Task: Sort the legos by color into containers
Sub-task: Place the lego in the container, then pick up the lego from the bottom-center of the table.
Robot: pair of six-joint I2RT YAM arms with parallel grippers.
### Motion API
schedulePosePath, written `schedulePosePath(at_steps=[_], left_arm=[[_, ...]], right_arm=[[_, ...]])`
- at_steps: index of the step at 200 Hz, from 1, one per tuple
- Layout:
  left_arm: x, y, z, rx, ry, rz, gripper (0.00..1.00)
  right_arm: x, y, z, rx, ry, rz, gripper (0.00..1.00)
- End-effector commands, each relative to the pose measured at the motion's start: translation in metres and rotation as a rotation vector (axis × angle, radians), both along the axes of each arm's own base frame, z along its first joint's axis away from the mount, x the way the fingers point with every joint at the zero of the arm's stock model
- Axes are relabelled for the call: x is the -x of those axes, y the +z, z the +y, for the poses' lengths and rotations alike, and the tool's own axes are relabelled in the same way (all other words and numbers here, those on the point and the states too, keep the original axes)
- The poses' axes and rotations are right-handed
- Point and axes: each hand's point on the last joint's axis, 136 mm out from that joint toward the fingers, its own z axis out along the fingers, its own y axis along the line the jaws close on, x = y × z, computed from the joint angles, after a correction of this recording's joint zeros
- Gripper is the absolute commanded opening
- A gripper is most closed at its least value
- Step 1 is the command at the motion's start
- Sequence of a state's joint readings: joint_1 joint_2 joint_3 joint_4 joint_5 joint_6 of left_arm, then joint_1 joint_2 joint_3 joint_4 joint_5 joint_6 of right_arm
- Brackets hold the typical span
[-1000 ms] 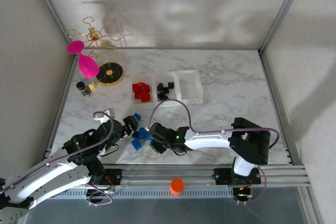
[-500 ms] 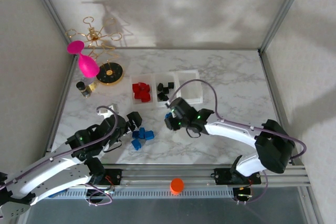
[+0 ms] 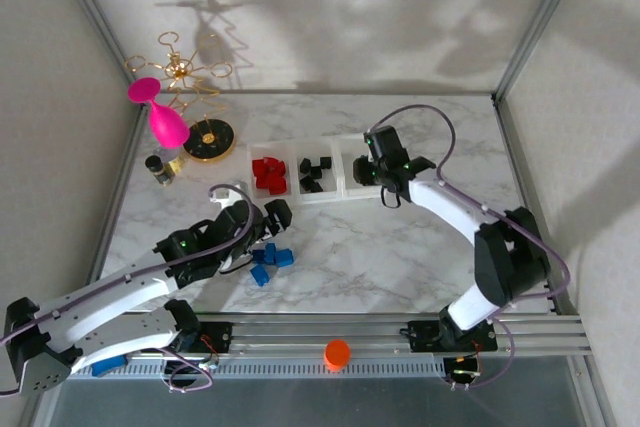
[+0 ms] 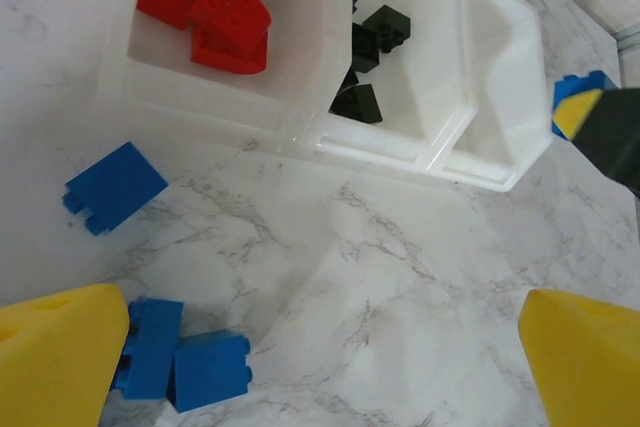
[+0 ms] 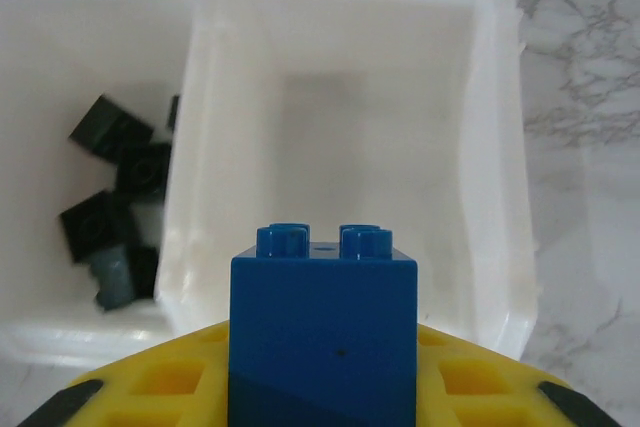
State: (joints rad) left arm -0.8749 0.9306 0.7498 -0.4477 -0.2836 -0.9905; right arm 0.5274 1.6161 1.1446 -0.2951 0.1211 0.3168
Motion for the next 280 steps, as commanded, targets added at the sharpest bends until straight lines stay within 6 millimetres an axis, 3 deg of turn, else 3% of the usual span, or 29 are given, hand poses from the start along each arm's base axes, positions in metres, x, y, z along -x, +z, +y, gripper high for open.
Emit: schedulePosePath(at_steps=[1, 47, 80, 112, 145, 189, 233, 238, 280], left_arm=[[-0.012, 0.016, -0.009, 0.017, 0.000, -0.042, 0.99], [-0.019, 0.012, -0.018, 0.000, -0.013, -0.038, 1.00], [-0.022, 0.012, -0.024, 0.002, -0.020, -0.039, 1.00], [-0.025, 0.013, -0.026, -0.007, -0.021, -0.040, 1.00], [-0.023, 0.014, -0.019, -0.021, -0.005, -0.044, 1.00], [-0.014, 0.013, -0.002, -0.035, 0.022, -0.040, 1.00], [-0.001, 0.008, 0.019, -0.039, 0.055, -0.034, 1.00], [0.000, 0.007, 0.021, -0.040, 0.058, -0.032, 0.99], [0.011, -0.004, 0.035, -0.062, 0.070, -0.005, 1.00]], right_arm=[[-0.028, -0.003, -0.003, 0.051, -0.036, -0.032, 0.31], [-0.062, -0.023, -0.007, 0.115, -0.070, -0.025, 0.39], [-0.066, -0.020, -0.006, 0.112, -0.072, -0.040, 0.51], [-0.061, -0.008, -0.003, 0.086, -0.054, -0.049, 0.53], [-0.037, 0.009, 0.006, 0.029, -0.013, -0.054, 0.55], [0.009, 0.018, 0.025, -0.020, 0.061, -0.040, 0.59], [0.054, 0.015, 0.047, -0.034, 0.135, -0.013, 0.61], [0.064, 0.014, 0.057, -0.037, 0.165, -0.010, 0.62], [0.105, 0.008, 0.088, -0.076, 0.231, 0.012, 0.64]])
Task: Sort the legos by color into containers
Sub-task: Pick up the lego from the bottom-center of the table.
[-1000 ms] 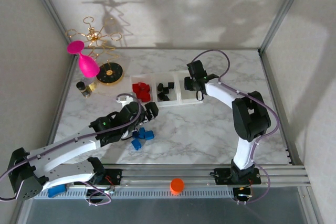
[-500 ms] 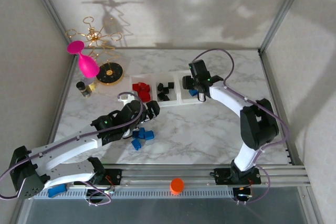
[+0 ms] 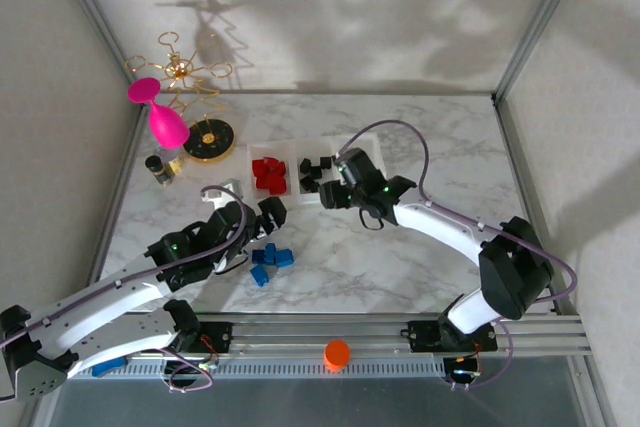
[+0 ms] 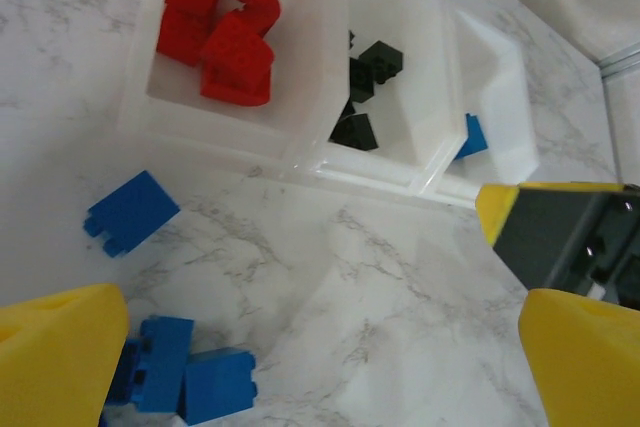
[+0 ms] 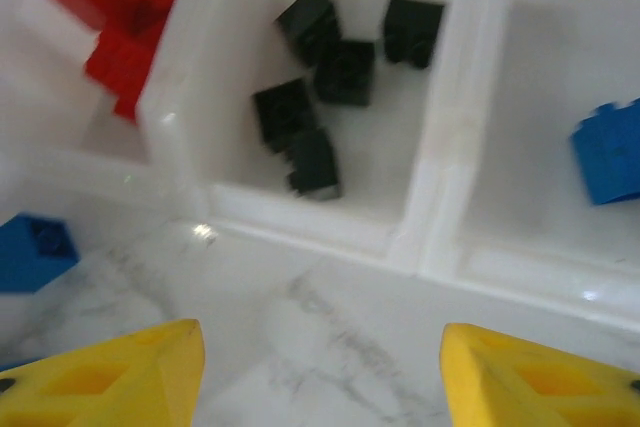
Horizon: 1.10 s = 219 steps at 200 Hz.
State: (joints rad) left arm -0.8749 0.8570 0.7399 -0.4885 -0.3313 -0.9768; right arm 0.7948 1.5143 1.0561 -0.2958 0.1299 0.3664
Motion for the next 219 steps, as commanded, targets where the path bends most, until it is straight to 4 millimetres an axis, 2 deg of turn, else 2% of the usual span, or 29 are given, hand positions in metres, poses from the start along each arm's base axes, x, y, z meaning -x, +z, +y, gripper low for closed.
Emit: schedulePosePath(at_steps=[1, 59, 103, 151, 187, 219], left_arm=[[0.007, -0.015, 0.019, -0.049, 0.043, 0.039, 1.00], [0.021, -0.033, 0.034, -0.046, 0.068, 0.079, 1.00], [0.030, -0.037, 0.047, -0.043, 0.095, 0.092, 1.00], [0.038, -0.042, 0.057, -0.039, 0.114, 0.111, 1.00], [0.043, -0.040, 0.059, -0.023, 0.115, 0.120, 1.00], [0.045, -0.041, 0.060, -0.025, 0.115, 0.129, 1.00]], right_arm=[[0.022, 0.002, 0.012, -0.044, 0.009, 0.015, 0.64], [0.073, -0.028, 0.062, -0.035, 0.136, 0.055, 0.70], [0.101, -0.051, 0.087, -0.006, 0.208, 0.107, 0.76], [0.121, -0.080, 0.101, 0.030, 0.222, 0.165, 0.80], [0.133, -0.085, 0.118, 0.005, 0.257, 0.187, 0.82], [0.139, -0.098, 0.123, 0.022, 0.257, 0.213, 0.83]])
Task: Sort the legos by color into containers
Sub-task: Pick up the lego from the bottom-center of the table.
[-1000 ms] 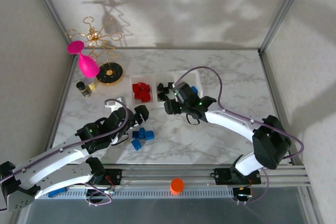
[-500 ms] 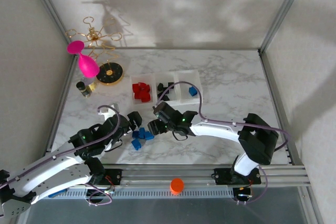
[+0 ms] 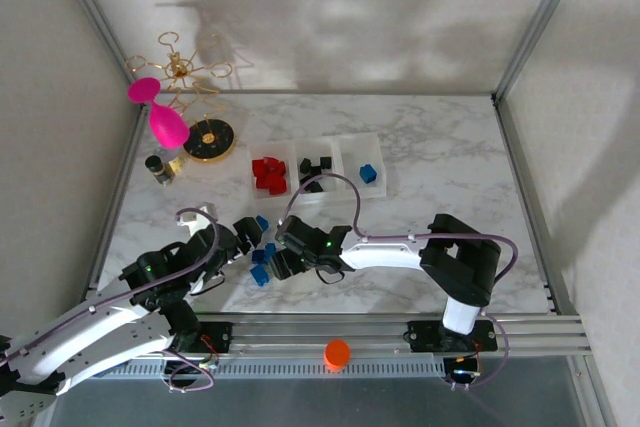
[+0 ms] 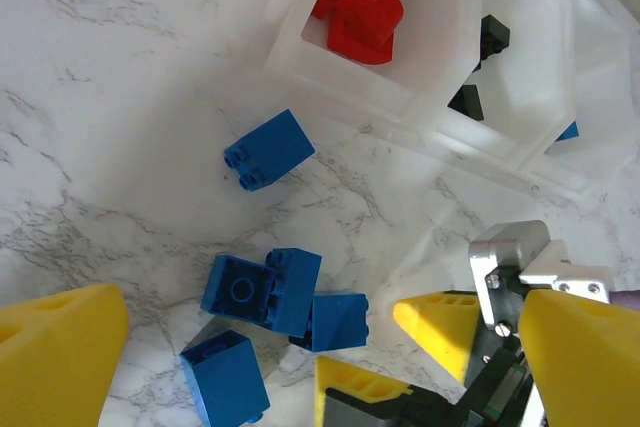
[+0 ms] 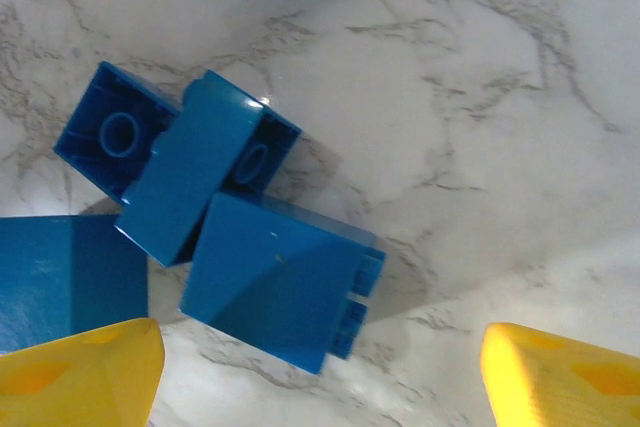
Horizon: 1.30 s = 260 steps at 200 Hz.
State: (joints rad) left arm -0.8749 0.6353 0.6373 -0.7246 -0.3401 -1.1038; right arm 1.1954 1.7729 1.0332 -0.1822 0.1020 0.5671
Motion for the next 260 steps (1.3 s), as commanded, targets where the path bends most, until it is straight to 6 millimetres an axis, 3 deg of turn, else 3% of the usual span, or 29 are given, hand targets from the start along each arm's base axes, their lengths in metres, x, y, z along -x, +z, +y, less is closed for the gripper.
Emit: schedulePosePath(at_steps=[1, 77, 118, 195, 260], left_arm=[[0.005, -0.008, 0.011, -0.028, 0.030, 0.031, 1.00], [0.005, -0.009, 0.010, -0.032, 0.027, 0.033, 1.00], [0.003, -0.008, 0.008, -0.024, 0.019, 0.027, 1.00], [0.003, -0.008, 0.005, -0.025, 0.008, 0.028, 1.00], [0.001, -0.002, 0.000, -0.010, -0.007, 0.013, 0.99]], right_arm=[[0.004, -0.002, 0.015, -0.023, -0.001, 0.014, 0.83], [-0.005, -0.016, 0.010, 0.039, -0.045, -0.017, 0.81], [-0.014, -0.016, -0.002, 0.091, -0.086, -0.059, 0.70], [-0.016, -0.020, 0.012, 0.078, -0.068, -0.048, 0.54], [-0.024, -0.001, -0.004, 0.059, -0.108, -0.069, 0.36]])
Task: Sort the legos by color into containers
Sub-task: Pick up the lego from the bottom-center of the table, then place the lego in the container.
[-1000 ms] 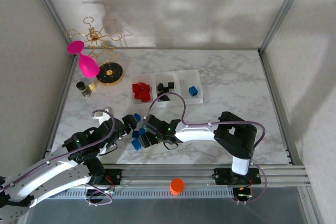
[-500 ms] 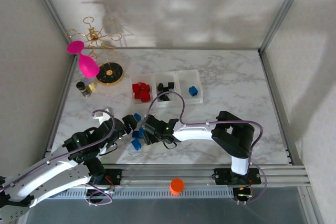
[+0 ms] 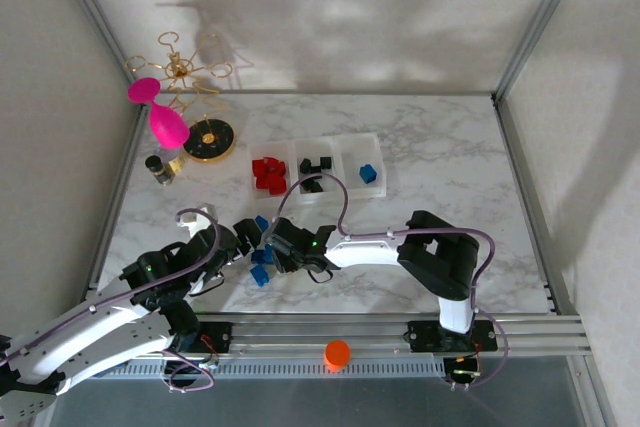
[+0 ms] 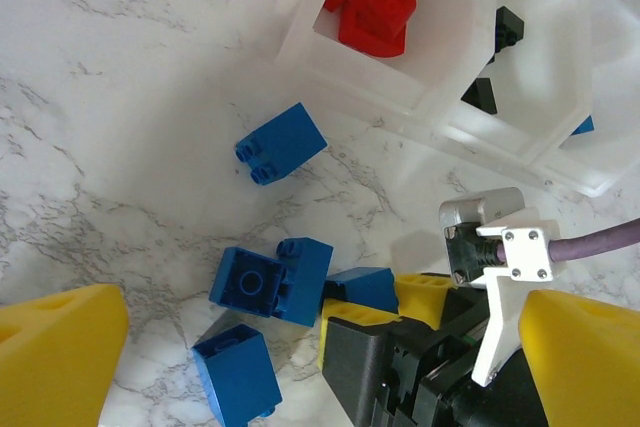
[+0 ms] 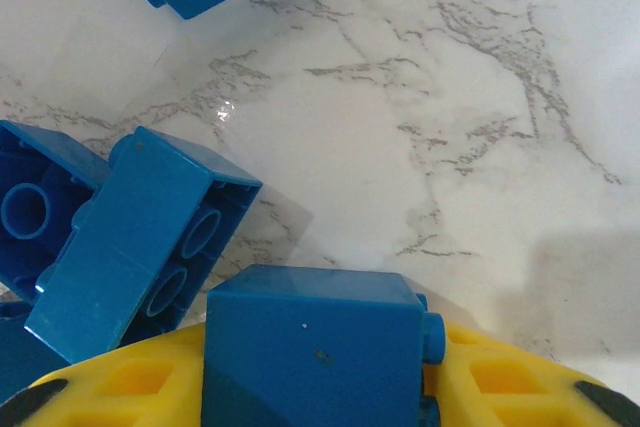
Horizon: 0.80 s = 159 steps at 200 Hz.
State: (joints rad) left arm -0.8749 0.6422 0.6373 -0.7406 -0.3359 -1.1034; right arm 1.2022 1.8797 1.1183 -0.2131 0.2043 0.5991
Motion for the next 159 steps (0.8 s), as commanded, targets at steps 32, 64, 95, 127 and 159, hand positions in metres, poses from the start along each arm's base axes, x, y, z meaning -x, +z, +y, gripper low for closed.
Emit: schedulePosePath(at_steps=[32, 64, 95, 127, 159], left_arm=[[-0.004, 0.009, -0.005, 0.001, -0.017, -0.013, 1.00], [-0.008, 0.015, -0.011, 0.001, -0.033, -0.025, 1.00], [-0.014, 0.019, -0.019, -0.006, -0.053, -0.033, 1.00], [-0.022, 0.026, -0.031, -0.006, -0.077, -0.046, 0.99], [-0.030, 0.031, -0.041, -0.007, -0.092, -0.063, 0.99]], right_arm=[[-0.013, 0.027, -0.023, -0.039, -0.058, -0.026, 0.32], [-0.026, 0.042, -0.042, -0.060, -0.099, -0.042, 0.29], [-0.045, 0.059, -0.066, -0.078, -0.148, -0.064, 0.27], [-0.073, 0.081, -0.093, -0.109, -0.210, -0.098, 0.26], [-0.112, 0.105, -0.121, -0.163, -0.272, -0.132, 0.25]])
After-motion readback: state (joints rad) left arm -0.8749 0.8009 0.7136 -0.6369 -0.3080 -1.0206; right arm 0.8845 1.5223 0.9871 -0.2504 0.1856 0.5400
